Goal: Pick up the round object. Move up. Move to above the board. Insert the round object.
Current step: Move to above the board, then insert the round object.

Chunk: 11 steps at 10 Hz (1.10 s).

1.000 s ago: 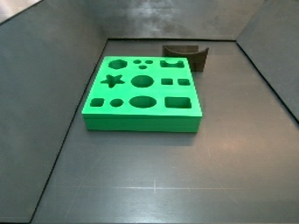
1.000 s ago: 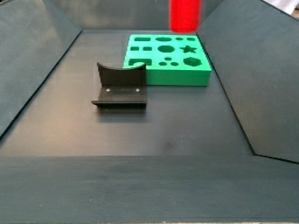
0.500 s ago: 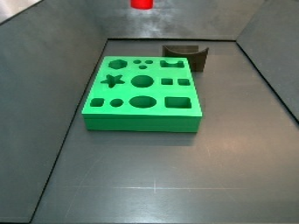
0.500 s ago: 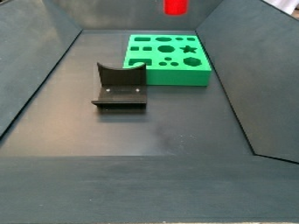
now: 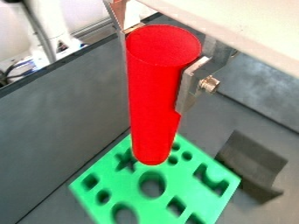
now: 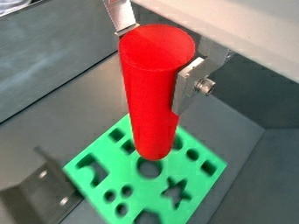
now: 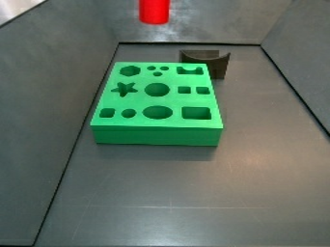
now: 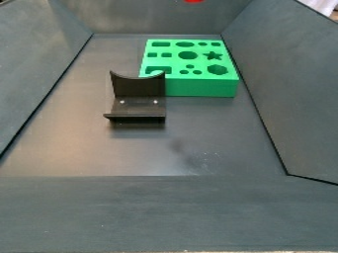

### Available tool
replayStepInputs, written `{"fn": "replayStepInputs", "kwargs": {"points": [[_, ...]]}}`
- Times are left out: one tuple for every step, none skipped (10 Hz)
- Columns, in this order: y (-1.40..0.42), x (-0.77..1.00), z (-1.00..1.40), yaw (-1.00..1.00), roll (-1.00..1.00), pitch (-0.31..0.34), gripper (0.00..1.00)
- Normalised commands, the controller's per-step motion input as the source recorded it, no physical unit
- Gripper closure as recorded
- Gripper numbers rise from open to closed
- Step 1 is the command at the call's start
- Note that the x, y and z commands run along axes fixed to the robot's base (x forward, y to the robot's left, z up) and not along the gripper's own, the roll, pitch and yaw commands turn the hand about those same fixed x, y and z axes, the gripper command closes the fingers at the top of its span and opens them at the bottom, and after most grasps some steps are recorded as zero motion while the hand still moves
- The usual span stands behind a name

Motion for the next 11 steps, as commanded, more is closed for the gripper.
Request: {"fn": "replayStepInputs", "kwargs": {"points": [[-1.00,0.06,0.02,0.01,0.00,0.024,1.00],[-0.93,0.08,0.02,0.01,0.00,0.035,1.00],[-0.65,0.08,0.01,0.01,0.00,0.045,1.00],[-0.39,0.07,0.01,0.01,0.01,0.052,1.00],[-0.23,0.07,0.02,0.01,0.02,0.052,1.00],[0.76,0.00,-0.25,0.00,0.10,-0.030,1.00],[0.71,0.00,-0.39,-0.04,0.08,-0.027,1.00],[0.56,0.05,-0.47,-0.10,0.11,0.000,1.00],[0.31,0.13,-0.62,-0.13,0.00,0.000,1.00],[0.19,0.12,-0.59,-0.13,-0.08,-0.051,1.00],[0.14,0.11,-0.62,-0.10,-0.03,-0.050,1.00]]}}
